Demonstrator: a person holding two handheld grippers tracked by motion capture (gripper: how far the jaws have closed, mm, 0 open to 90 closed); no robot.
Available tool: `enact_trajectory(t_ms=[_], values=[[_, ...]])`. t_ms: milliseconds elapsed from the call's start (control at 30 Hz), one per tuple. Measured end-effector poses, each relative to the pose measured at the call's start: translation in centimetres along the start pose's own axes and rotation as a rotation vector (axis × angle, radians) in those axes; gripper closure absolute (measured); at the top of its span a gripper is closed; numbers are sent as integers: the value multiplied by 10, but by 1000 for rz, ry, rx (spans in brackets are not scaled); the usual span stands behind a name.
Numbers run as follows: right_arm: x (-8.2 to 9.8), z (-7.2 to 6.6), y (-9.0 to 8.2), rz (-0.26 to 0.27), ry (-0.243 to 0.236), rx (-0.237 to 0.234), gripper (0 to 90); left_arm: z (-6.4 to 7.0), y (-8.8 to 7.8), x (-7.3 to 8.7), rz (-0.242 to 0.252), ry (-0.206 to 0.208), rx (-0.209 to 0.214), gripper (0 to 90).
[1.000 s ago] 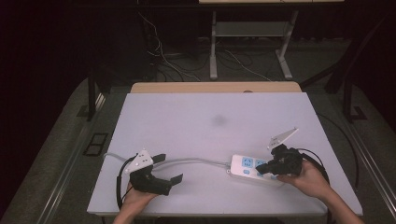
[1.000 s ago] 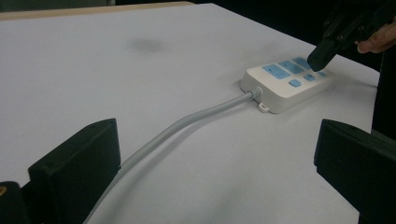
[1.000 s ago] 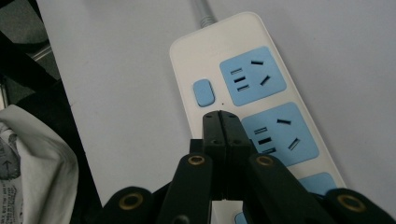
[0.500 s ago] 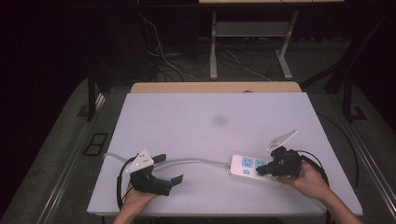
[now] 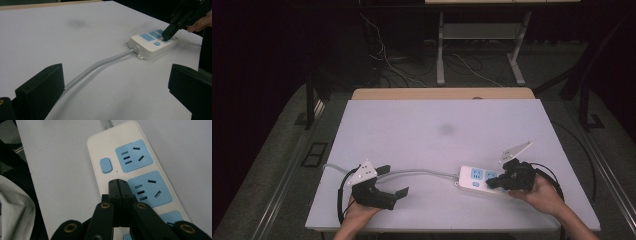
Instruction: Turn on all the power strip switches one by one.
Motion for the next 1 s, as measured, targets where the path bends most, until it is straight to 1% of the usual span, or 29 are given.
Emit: enact_trajectory(t_ms=[100,167,367,500,700,800,900,1000], values=[[1,0,0,13,-9,0,900,0,0,0,-2,-1,0,0],[2,1,1,27,-5,3,900,0,1,0,-2,-2,-1,0],[2,0,1,27,-10,11,900,0,1,1,-4,-2,-1,0],[2,0,1,27,-8,9,900,0,1,1,-3,-2,-1,0],[2,-2,2,22,-15,20,900,0,1,1,-3,-2,-1,0],[2,-1,2,25,-16,14,900,0,1,1,-1,-5,-2,0],[2,0,2,21,-4,3,900,-1,1,1,0,-9,-4,0],[2,0,2,21,-4,6,900,-2,0,1,2,-8,-5,0]])
Point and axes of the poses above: each handheld gripper's, and its own axes: y roughly forward along the jaws, x roughly out of its underside, z roughly to its right, the point moved 5 cm from there along y, roughly forward along the jaws
